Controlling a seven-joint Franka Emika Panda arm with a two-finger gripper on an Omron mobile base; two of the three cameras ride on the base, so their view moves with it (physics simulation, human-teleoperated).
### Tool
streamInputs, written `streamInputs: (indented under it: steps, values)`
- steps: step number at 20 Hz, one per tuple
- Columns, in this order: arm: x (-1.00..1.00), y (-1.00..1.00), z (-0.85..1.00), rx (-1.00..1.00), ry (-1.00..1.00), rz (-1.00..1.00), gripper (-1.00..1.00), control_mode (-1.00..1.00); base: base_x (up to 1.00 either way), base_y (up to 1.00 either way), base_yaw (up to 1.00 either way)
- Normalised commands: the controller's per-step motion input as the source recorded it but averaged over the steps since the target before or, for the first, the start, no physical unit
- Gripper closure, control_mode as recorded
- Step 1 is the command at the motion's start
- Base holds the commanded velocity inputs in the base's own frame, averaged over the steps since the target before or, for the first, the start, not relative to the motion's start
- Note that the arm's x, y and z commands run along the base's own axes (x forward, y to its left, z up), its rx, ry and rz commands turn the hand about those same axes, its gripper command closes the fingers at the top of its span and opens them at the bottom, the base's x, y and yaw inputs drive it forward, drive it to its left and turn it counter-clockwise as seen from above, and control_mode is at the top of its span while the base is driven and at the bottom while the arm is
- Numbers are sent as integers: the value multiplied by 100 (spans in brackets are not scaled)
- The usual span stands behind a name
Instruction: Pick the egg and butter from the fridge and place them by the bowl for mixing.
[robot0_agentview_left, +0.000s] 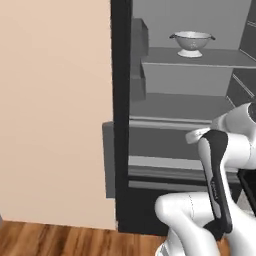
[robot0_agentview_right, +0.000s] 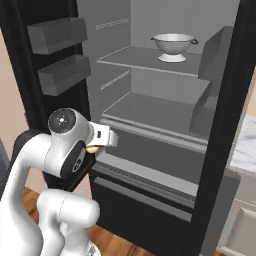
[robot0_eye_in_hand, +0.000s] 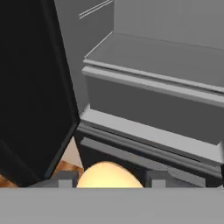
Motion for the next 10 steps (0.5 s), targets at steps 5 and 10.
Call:
streamInputs:
  steps: [5,10]
  values:
    - [0,0,0,0,0,0,100,100,-98,0,67]
    - [0,0,0,0,0,0,100,100,-72,0,82]
